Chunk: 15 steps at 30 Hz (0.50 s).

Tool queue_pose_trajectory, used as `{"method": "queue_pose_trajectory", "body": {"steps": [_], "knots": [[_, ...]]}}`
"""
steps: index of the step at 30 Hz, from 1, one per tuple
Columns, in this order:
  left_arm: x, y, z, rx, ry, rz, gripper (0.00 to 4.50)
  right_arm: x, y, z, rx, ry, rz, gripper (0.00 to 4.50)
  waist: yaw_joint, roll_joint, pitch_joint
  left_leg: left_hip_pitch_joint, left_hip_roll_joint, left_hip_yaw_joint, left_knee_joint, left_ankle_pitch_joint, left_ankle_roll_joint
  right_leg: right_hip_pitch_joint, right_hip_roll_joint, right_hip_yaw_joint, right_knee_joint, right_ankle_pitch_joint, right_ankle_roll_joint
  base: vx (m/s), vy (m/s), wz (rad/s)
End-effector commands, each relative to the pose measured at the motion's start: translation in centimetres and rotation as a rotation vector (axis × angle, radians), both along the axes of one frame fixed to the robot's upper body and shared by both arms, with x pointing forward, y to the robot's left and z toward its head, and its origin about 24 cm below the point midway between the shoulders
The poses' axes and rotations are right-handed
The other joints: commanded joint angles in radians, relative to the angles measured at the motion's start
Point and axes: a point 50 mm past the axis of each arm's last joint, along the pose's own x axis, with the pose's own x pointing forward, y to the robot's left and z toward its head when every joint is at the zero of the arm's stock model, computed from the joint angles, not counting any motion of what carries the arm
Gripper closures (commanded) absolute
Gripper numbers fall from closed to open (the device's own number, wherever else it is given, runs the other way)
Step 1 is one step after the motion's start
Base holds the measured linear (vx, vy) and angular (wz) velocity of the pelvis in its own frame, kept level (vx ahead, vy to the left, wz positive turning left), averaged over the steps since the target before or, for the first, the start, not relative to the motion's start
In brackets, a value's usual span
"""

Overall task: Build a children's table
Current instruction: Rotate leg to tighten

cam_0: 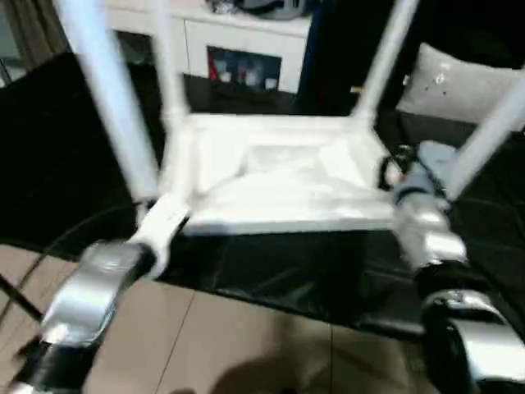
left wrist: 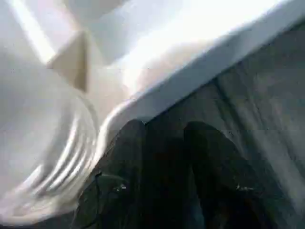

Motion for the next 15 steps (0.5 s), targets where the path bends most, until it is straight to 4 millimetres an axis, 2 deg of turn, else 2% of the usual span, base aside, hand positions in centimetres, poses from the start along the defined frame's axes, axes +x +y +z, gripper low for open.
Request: {"method": "queue_pose_trajectory", "body": {"steps": [1,2,3,4,5,6,7,8,9,10,12,13,14,15], "knots": [[1.4,-1.0,0.4,-0.03,-0.092,-0.016,2.88,-1.0,-2.5,0.2,-0.016,-0.016,-0.098,0.0,-0.007,0.02,-0.079,-0.005,-0.02,0.025,-0.065,-0.165,0.01,0.06,-0.028,0.02,-0.064,-0.276,-0.096,0.0,0.0,0.0],[1.6,-1.3,0.4,-0.041,-0.11,-0.022,2.88,-1.1,-2.6,0.2,-0.017,-0.019,-0.095,0.0,-0.006,0.016,-0.079,-0.003,-0.018,0.028,-0.064,-0.162,0.012,0.058,-0.028,0.021,-0.067,-0.262,-0.099,0.0,0.0,0.0],[1.6,-1.5,0.4,-0.053,-0.124,-0.022,2.88,-1.3,-2.4,0.2,-0.024,-0.024,-0.076,0.0,-0.008,0.01,-0.084,-0.011,-0.014,0.023,-0.065,-0.13,0.009,0.069,-0.031,0.022,-0.049,-0.196,-0.12,0.0,0.0,0.0],[1.4,-2.1,0.8,-0.125,-0.158,-0.02,2.88,-1.4,-1.1,0.3,-0.036,-0.05,0.061,0.0,-0.009,0.027,-0.084,-0.013,-0.016,0.024,-0.063,-0.113,0.012,0.072,-0.032,0.023,-0.045,-0.151,-0.132,0.0,0.0,0.0],[1.4,-2.2,0.8,-0.134,-0.162,-0.019,2.88,-1.5,-0.9,0.3,-0.038,-0.053,0.078,0.0,-0.014,0.015,-0.084,-0.013,-0.012,0.026,-0.06,-0.109,0.026,0.072,-0.031,0.025,-0.047,-0.111,-0.143,0.0,0.0,0.0],[1.1,-2.4,1.0,-0.17,-0.179,-0.014,2.88,-1.6,0.0,0.4,-0.03,-0.069,0.167,0.0,-0.015,0.016,-0.086,-0.014,-0.013,0.025,-0.061,-0.109,0.034,0.076,-0.03,0.024,-0.043,-0.099,-0.154,0.0,0.0,0.0],[0.3,-2.8,1.4,-0.241,-0.22,-0.005,2.88,-2.2,1.5,0.4,-0.016,-0.073,0.309,0.0,-0.019,0.014,-0.086,-0.021,-0.013,0.024,-0.062,-0.093,0.042,0.082,-0.032,0.024,-0.041,-0.091,-0.157,0.0,0.0,0.0],[0.0,-2.9,1.6,-0.262,-0.231,-0.001,2.88,-2.5,1.9,0.3,-0.013,-0.07,0.347,0.0,-0.021,0.013,-0.088,-0.023,-0.013,0.024,-0.06,-0.086,0.053,0.088,-0.031,0.025,-0.04,-0.07,-0.163,0.0,0.0,0.0],[-0.5,-2.9,1.6,-0.285,-0.243,0.017,2.88,-2.9,2.6,0.3,-0.003,-0.067,0.401,0.0,-0.024,0.011,-0.083,-0.022,-0.008,0.026,-0.061,-0.089,0.067,0.08,-0.034,0.026,-0.046,-0.069,-0.172,0.0,0.0,0.0],[-1.0,-3.0,1.7,-0.303,-0.258,0.027,2.88,-3.3,3.1,0.2,0.006,-0.066,0.442,0.0,-0.03,0.018,-0.08,-0.017,-0.006,0.026,-0.062,-0.126,0.076,0.075,-0.033,0.024,-0.053,-0.12,-0.178,0.0,0.0,0.0],[-2.3,-3.0,1.8,-0.336,-0.28,0.077,2.88,-4.3,4.1,0.1,0.015,-0.066,0.499,0.0,-0.035,0.015,-0.075,-0.016,0.0,0.027,-0.065,-0.169,0.071,0.072,-0.033,0.024,-0.064,-0.209,-0.161,0.0,0.0,0.0],[-3.5,-2.8,1.9,-0.365,-0.297,0.134,2.88,-5.4,5.1,0.0,0.041,-0.063,0.545,0.0,-0.037,0.014,-0.069,-0.01,-0.001,0.03,-0.066,-0.222,0.066,0.061,-0.028,0.021,-0.075,-0.306,-0.137,0.0,0.0,0.0],[-4.3,-2.4,2.1,-0.363,-0.33,0.182,2.88,-6.4,5.7,-0.1,0.042,-0.042,0.556,0.0,-0.036,0.016,-0.069,-0.01,0.003,0.027,-0.067,-0.226,0.058,0.064,-0.03,0.022,-0.074,-0.32,-0.127,0.0,0.0,0.0],[-4.7,-2.2,2.3,-0.356,-0.352,0.205,2.88,-6.9,6.0,-0.2,0.037,-0.027,0.556,0.0,-0.036,0.009,-0.061,-0.012,0.003,0.027,-0.073,-0.259,0.052,0.055,-0.026,0.02,-0.085,-0.39,-0.097,0.0,0.0,0.0]]}}
